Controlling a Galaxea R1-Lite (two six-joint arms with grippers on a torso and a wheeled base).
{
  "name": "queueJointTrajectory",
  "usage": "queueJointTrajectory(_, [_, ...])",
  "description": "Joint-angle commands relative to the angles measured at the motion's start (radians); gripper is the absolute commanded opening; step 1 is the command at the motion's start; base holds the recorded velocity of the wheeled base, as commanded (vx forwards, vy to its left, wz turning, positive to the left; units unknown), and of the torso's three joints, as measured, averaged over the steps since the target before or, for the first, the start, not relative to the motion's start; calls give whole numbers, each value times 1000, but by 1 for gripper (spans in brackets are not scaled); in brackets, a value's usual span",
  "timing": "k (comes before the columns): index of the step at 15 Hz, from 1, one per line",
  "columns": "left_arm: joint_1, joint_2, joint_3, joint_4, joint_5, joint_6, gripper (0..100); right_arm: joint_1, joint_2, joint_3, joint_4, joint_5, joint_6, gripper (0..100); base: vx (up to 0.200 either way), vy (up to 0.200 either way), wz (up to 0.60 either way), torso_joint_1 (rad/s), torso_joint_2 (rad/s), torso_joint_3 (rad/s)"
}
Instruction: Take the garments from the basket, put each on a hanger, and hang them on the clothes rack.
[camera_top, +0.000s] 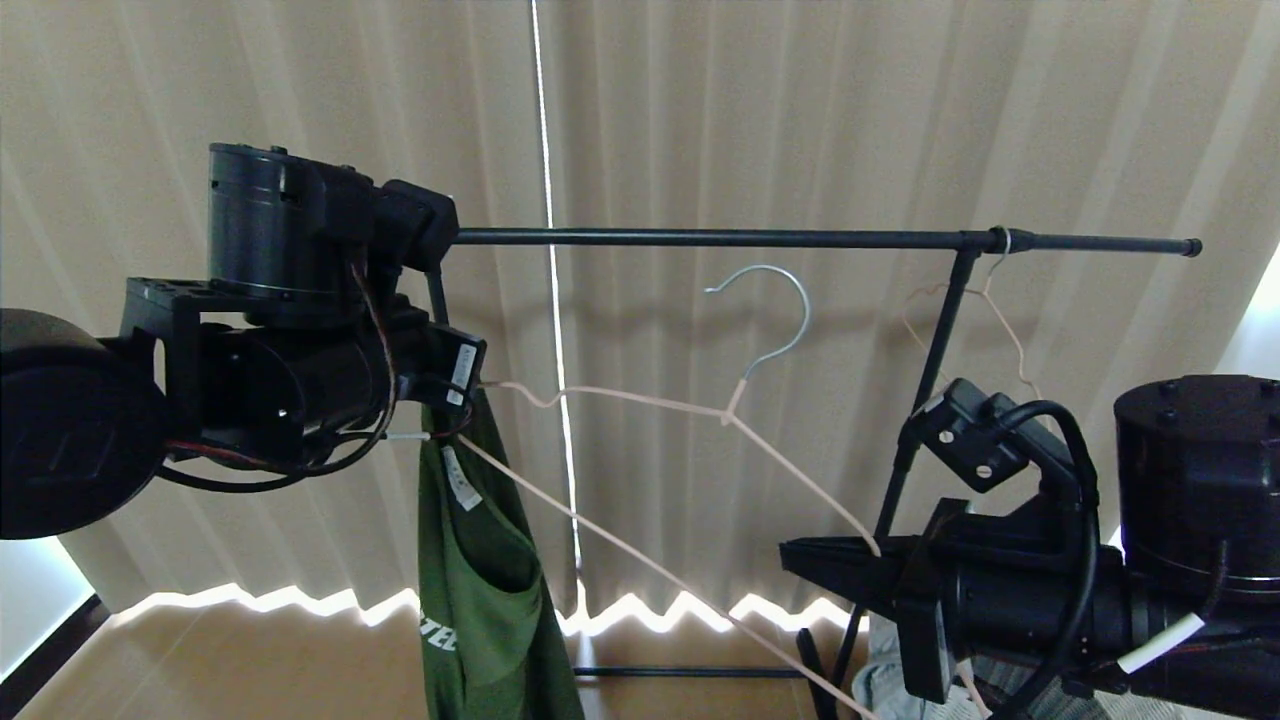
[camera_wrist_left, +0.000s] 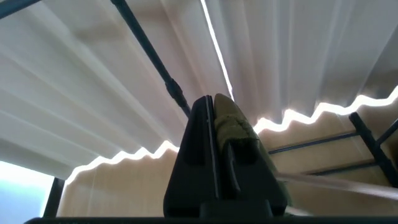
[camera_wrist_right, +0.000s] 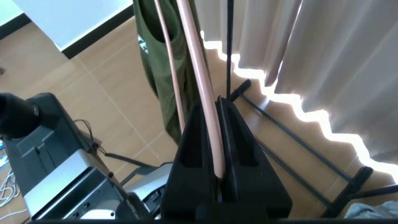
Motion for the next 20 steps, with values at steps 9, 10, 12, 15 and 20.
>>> queueJointTrajectory(9, [56,20,-17,-1,55,23,0,2,-34,14,1,2,-2,0,0,0,0,0,0,0])
queueJointTrajectory(10, [50,19,-15,-1,55,23,0,2,-31,13,1,2,-2,0,0,0,0,0,0,0])
queueJointTrajectory(12, [28,14,-14,-1,56,20,0,0,3,-7,-1,2,-2,0,0,0,0,0,0,0])
queueJointTrajectory(15, [15,12,-15,0,75,25,0,0,63,-55,-2,-1,1,0,0,0,0,0,0,0])
queueJointTrajectory(20, [-2,9,-15,3,84,22,0,-3,125,-135,-1,-42,25,0,0,0,0,0,0,0])
